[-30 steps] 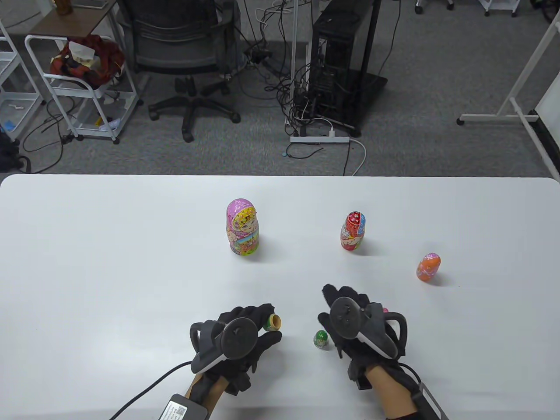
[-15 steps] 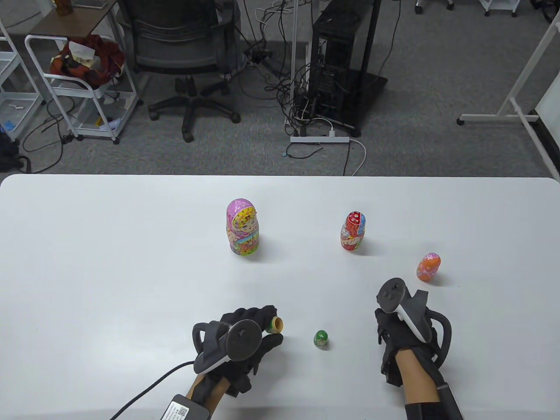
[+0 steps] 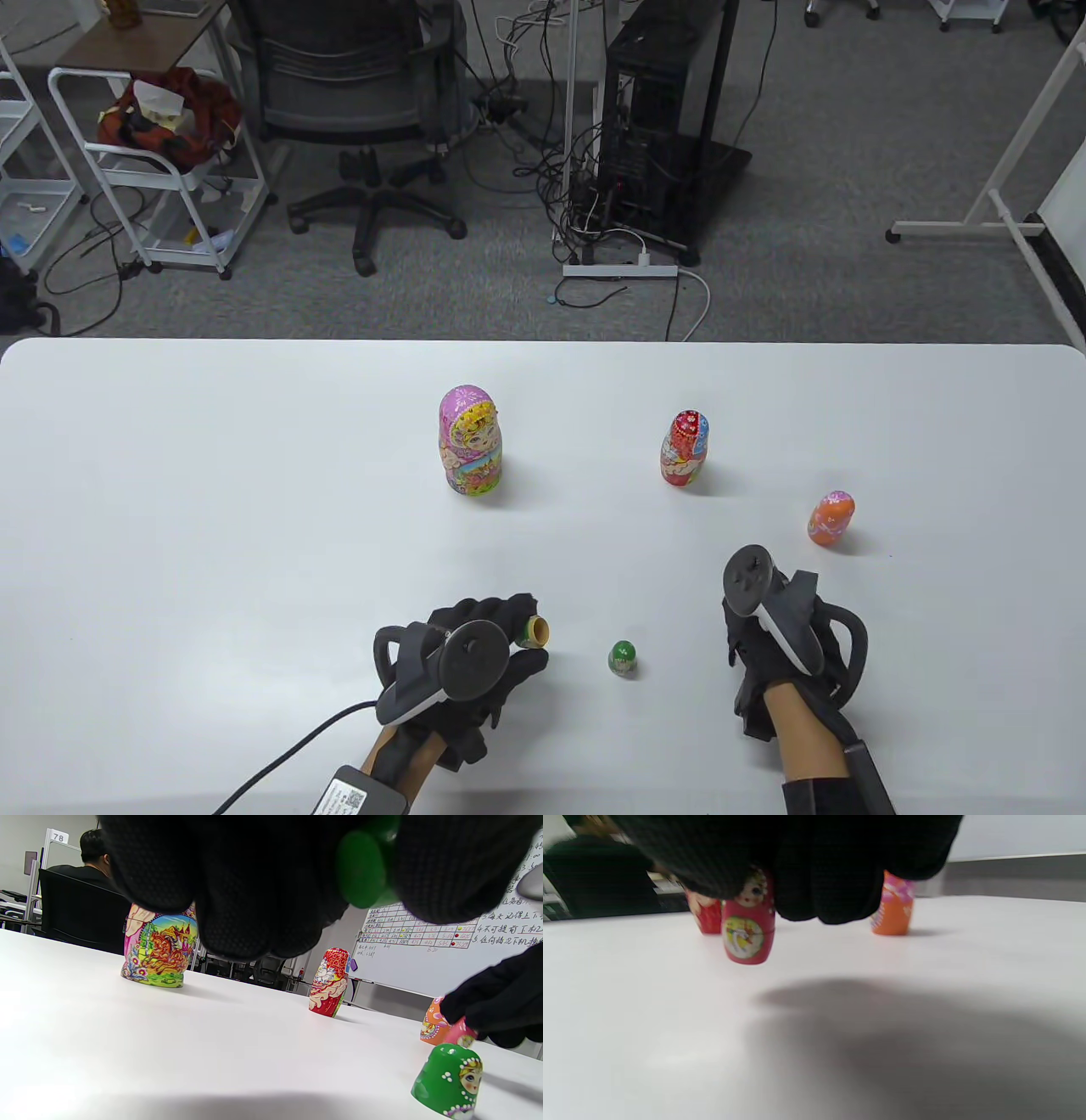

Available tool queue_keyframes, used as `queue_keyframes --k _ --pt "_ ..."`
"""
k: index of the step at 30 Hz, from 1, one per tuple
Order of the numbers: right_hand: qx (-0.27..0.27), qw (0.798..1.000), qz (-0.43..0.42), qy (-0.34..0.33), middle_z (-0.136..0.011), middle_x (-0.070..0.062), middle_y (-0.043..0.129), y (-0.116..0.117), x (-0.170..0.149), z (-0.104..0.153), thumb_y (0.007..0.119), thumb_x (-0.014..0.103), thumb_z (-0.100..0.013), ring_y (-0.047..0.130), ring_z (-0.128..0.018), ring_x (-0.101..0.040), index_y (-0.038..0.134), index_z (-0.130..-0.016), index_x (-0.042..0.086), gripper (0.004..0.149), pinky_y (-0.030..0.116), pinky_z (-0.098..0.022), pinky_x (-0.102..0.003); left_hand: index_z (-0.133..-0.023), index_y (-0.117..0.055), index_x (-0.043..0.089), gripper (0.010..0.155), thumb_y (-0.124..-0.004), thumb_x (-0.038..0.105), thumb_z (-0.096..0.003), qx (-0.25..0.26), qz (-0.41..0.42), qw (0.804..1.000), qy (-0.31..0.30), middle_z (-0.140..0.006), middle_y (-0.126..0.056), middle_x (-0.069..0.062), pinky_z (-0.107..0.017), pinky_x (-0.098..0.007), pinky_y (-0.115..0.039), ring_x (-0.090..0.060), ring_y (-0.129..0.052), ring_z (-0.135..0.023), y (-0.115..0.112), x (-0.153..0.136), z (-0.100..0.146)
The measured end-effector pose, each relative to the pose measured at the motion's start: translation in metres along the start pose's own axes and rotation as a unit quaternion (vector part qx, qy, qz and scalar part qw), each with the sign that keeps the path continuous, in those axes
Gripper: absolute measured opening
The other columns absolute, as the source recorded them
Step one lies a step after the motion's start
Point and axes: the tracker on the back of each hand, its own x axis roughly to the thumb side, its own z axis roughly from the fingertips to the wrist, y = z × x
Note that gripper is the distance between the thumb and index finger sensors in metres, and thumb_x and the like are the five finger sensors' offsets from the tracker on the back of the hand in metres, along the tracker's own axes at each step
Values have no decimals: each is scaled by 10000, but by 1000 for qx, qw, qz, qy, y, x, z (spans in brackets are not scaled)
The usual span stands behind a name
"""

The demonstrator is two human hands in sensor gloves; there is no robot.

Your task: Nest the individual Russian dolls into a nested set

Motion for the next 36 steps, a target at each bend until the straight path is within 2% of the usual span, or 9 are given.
queue_keyframes --k 3,5,6,9,15,20,23,33,36 --pt "-40 995 -72 -53 -878 -9 869 -16 14 11 821 421 -464 935 -677 -203 728 -891 298 453 800 -528 -398 -951 -763 250 706 -816 626 -356 2 -3 1000 0 -845 -960 13 -603 -456 -807 -161 -993 -701 0 0 0" --pt "-49 982 -154 -94 -869 -19 874 -25 23 19 825 415 -458 938 -666 -209 734 -885 287 455 805 -516 -403 -948 -765 251 703 -816 627 -356 3 -2 1000 1 -846 -958 14 -603 -457 -807 -163 -992 -702 0 0 0" --pt "-45 974 -187 -116 -870 -22 871 -28 27 21 823 411 -459 936 -669 -213 731 -886 286 454 801 -525 -409 -947 -766 250 703 -815 628 -356 3 -2 1000 1 -844 -959 12 -602 -457 -807 -164 -992 -701 0 0 0" --pt "-25 931 -292 -219 -885 -26 850 -34 45 35 818 398 -464 915 -692 -224 719 -892 285 453 778 -557 -428 -942 -769 248 701 -812 631 -356 5 2 1000 2 -839 -961 9 -602 -456 -808 -164 -992 -699 0 0 0" --pt "-22 902 -279 -329 -870 -19 861 -35 79 63 820 407 -459 923 -675 -212 723 -885 290 452 789 -542 -417 -941 -769 246 701 -809 632 -358 10 4 1000 -6 -834 -962 11 -601 -451 -810 -159 -993 -694 2 4 1" --pt "-26 902 -234 -363 -851 -11 875 -29 95 78 832 413 -449 933 -658 -204 732 -877 295 454 795 -537 -415 -936 -775 248 695 -810 627 -355 23 11 999 -24 -825 -966 18 -598 -443 -816 -150 -996 -685 5 11 3" --pt "-23 899 -236 -368 -837 -7 883 -27 98 80 830 414 -447 937 -648 -202 738 -872 304 448 797 -533 -415 -940 -772 245 691 -813 614 -357 25 22 999 -29 -824 -967 15 -600 -439 -816 -147 -996 -685 7 15 4" --pt "-21 901 -241 -359 -861 -1 854 -30 94 78 821 443 -448 915 -674 -211 696 -905 308 493 767 -564 -437 -947 -761 251 696 -809 620 -358 21 17 999 -24 -836 -959 21 -602 -439 -814 -145 -992 -695 7 14 4" --pt "-28 906 -251 -339 -873 -13 844 -32 89 73 783 465 -462 906 -683 -226 684 -919 300 496 761 -564 -443 -948 -759 252 698 -808 622 -359 21 11 1000 -20 -840 -956 21 -600 -442 -814 -147 -991 -699 7 12 4"
